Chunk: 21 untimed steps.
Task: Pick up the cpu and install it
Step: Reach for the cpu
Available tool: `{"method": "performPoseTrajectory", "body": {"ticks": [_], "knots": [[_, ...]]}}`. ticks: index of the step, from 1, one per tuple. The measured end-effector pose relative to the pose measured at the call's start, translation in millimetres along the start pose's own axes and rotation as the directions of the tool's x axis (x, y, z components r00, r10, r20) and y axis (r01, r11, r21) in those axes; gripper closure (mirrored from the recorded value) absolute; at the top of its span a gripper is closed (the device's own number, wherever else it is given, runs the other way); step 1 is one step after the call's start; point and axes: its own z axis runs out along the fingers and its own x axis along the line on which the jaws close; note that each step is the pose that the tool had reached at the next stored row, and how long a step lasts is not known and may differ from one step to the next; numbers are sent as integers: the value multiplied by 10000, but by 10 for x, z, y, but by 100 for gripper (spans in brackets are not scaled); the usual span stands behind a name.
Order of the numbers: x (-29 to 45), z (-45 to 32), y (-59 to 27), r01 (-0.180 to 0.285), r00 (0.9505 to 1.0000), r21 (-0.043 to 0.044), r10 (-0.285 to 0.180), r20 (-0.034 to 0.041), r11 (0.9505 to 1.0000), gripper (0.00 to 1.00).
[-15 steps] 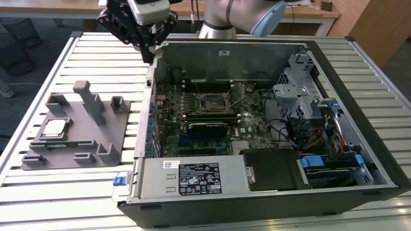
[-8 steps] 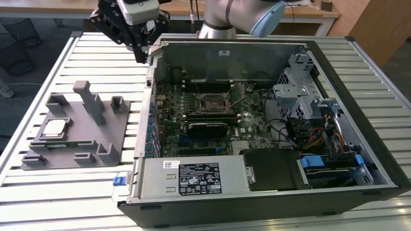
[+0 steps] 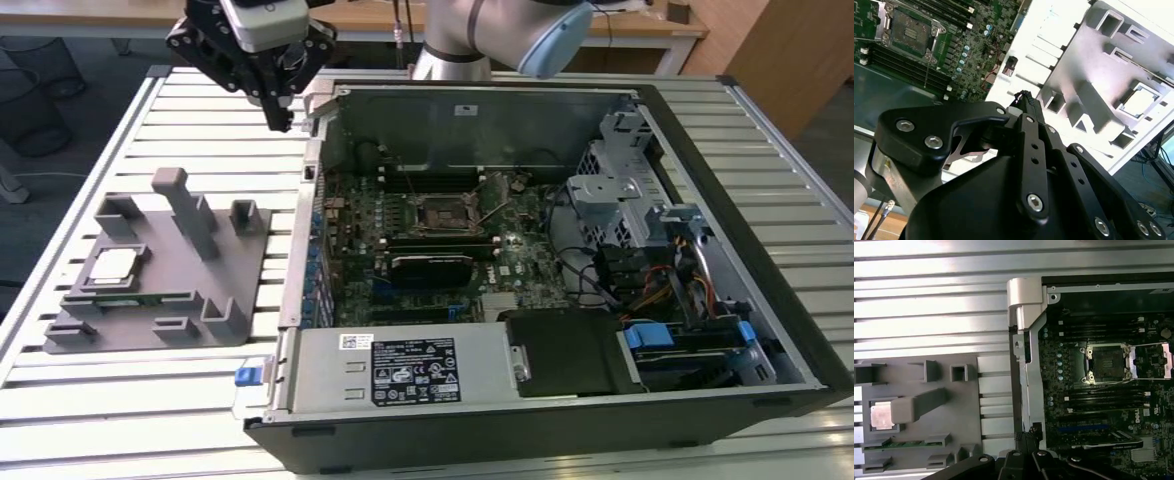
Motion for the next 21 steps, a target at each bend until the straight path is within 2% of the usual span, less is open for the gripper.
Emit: {"method": "performPoseTrajectory", "body": {"ticks": [21], "knots": [[318, -9, -24, 1, 10000, 0, -1, -1, 10000, 89]]}}
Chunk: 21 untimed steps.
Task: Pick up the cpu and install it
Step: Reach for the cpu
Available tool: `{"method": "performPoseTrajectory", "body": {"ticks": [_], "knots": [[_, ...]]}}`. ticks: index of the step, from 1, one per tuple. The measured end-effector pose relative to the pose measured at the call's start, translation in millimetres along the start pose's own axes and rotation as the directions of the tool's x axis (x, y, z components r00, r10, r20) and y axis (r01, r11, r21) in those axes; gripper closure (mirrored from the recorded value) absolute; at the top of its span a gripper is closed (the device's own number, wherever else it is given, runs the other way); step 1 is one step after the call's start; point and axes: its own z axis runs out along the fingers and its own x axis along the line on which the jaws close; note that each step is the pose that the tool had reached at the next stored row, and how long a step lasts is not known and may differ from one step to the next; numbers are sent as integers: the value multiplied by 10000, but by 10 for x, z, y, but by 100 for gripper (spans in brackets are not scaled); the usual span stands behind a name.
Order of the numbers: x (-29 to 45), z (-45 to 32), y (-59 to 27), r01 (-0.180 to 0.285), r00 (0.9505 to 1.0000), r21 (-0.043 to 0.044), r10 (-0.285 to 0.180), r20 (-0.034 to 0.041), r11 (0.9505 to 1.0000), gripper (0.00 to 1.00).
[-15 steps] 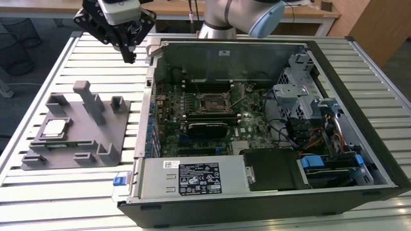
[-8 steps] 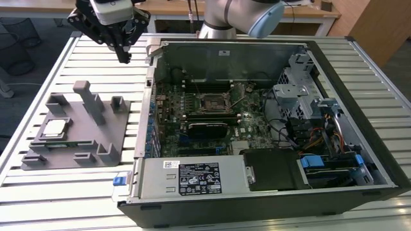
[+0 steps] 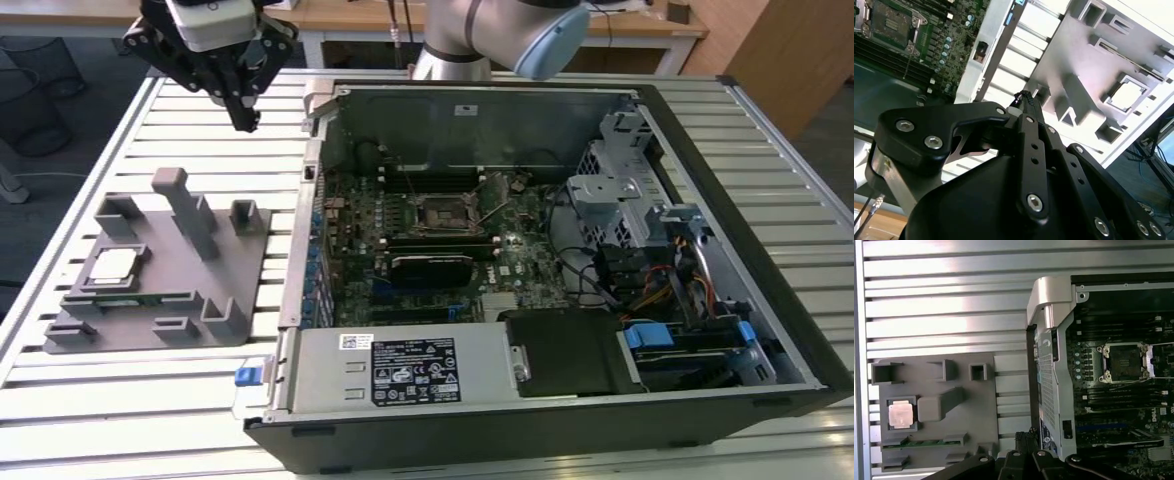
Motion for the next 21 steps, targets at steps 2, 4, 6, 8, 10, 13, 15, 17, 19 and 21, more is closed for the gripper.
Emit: {"method": "performPoseTrajectory", "body": {"ticks": [2, 4, 6, 8, 10, 13, 15, 17, 19, 21], "knots": [[29, -1, -2, -1, 10000, -1, 1, 0, 10000, 89], [57, -2, -4, -1, 10000, 0, 1, 0, 10000, 89], [87, -2, -6, -1, 10000, 0, 1, 1, 10000, 89], [117, -3, -9, -1, 10000, 0, 1, 0, 10000, 89], [145, -4, -11, -1, 10000, -1, 1, 1, 10000, 89], [200, -5, -15, -1, 10000, 0, 1, 0, 10000, 89], [226, -6, -17, -1, 10000, -1, 1, 0, 10000, 89], [250, -6, -19, -1, 10000, 0, 1, 0, 10000, 89], [274, -7, -20, -1, 10000, -1, 1, 0, 10000, 89], [295, -7, -22, -1, 10000, 0, 1, 0, 10000, 89]]}}
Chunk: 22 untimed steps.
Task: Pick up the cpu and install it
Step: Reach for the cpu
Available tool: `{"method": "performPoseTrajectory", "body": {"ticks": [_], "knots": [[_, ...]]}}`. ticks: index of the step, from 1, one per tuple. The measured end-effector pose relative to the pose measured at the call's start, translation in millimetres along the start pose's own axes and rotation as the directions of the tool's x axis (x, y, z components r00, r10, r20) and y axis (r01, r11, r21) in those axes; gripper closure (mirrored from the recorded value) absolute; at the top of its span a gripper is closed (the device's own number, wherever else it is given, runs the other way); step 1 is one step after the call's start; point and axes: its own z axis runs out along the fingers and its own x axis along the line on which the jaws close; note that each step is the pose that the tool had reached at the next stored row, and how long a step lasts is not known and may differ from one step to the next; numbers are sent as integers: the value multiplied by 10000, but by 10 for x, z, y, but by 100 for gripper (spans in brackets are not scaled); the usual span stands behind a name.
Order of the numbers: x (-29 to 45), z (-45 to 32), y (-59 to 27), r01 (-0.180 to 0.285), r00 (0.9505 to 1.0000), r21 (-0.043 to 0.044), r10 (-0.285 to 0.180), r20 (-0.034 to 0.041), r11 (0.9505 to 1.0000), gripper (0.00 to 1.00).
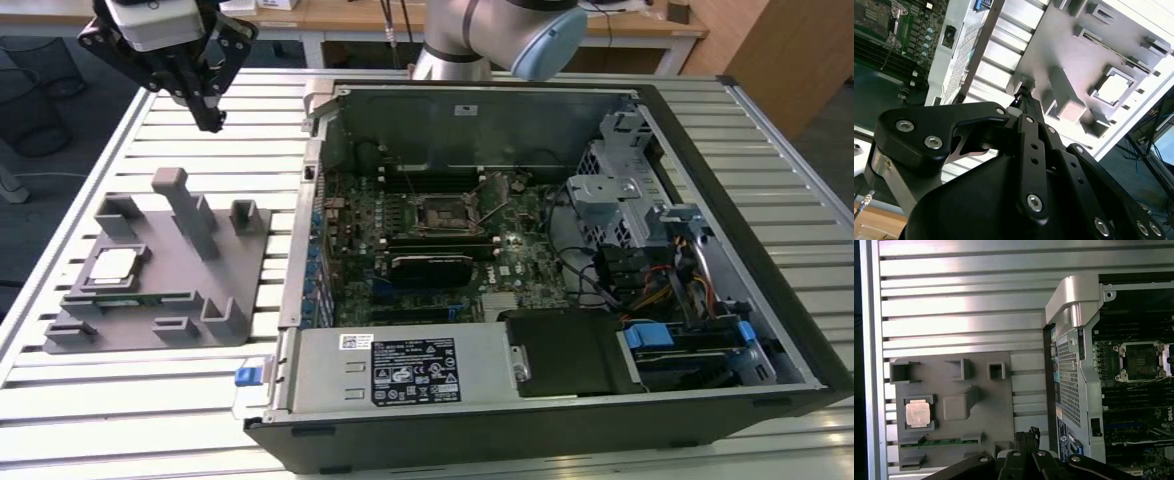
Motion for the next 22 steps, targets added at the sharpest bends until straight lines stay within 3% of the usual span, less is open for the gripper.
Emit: {"method": "performPoseTrajectory", "body": {"ticks": [22], "knots": [[238, -4, -18, 0, 10000, 0, 0, 0, 10000, 89]]}}
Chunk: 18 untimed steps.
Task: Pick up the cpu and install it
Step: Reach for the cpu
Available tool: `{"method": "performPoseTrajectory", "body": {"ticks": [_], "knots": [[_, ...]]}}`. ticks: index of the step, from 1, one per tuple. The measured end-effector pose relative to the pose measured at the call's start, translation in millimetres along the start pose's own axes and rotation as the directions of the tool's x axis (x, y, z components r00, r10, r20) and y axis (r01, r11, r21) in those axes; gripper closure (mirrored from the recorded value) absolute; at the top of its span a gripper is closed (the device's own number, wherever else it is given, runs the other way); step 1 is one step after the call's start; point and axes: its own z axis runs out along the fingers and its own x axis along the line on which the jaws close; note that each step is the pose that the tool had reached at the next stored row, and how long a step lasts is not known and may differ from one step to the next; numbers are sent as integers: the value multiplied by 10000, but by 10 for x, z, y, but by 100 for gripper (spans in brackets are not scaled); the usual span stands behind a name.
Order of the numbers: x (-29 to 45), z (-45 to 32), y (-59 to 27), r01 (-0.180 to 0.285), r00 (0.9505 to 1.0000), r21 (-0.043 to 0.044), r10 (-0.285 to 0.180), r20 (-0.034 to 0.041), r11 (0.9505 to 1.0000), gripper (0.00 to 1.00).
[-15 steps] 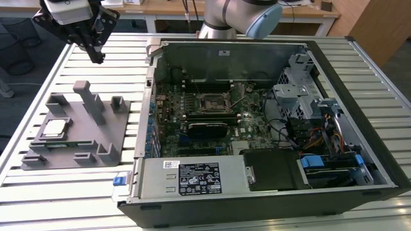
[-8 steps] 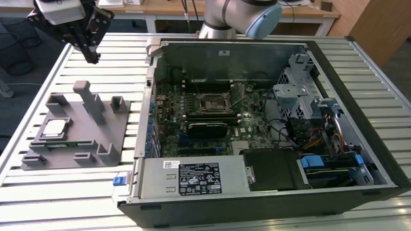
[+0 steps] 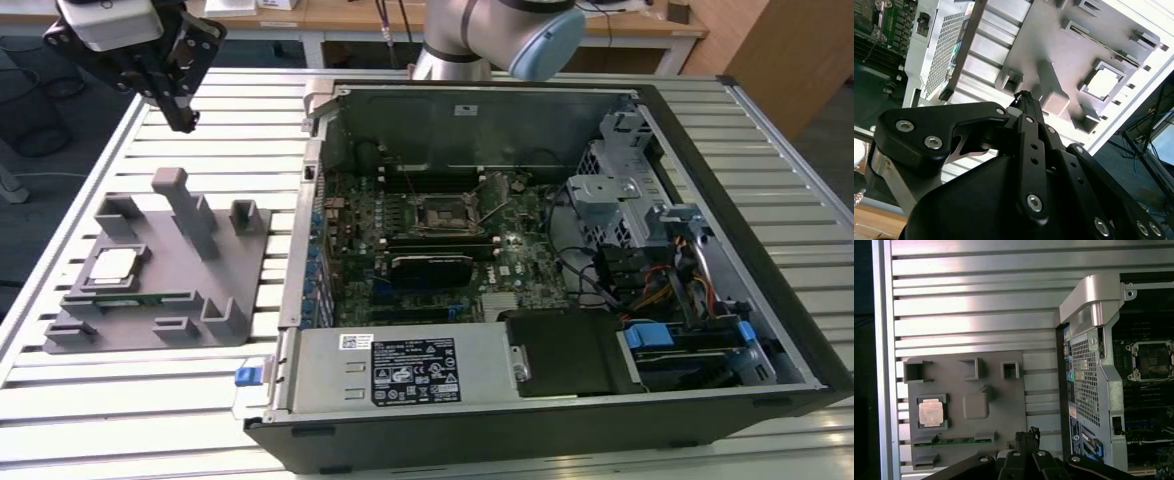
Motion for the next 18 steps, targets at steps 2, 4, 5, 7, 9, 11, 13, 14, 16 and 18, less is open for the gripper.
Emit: {"method": "performPoseTrajectory", "body": {"ticks": [2, 4, 5, 7, 9, 11, 13, 14, 16, 18], "knots": [[26, -1, -2, 0, 10000, 0, 0, 0, 10000, 89], [51, -1, -4, 0, 10000, 0, 0, 0, 10000, 89], [65, -1, -5, 0, 10000, 0, 0, -1, 10000, 89], [90, -2, -7, 0, 10000, 1, 0, -1, 10000, 89], [116, -2, -9, 1, 10000, 0, -1, 0, 10000, 89], [141, -3, -11, 0, 10000, 0, 0, 0, 10000, 89], [166, -3, -13, 0, 10000, 0, 0, 0, 10000, 89], [183, -4, -14, 1, 10000, 0, -1, 0, 10000, 89], [228, -4, -17, 1, 10000, 0, -1, 0, 10000, 89], [289, -5, -22, 0, 10000, -1, 0, 1, 10000, 89]]}}
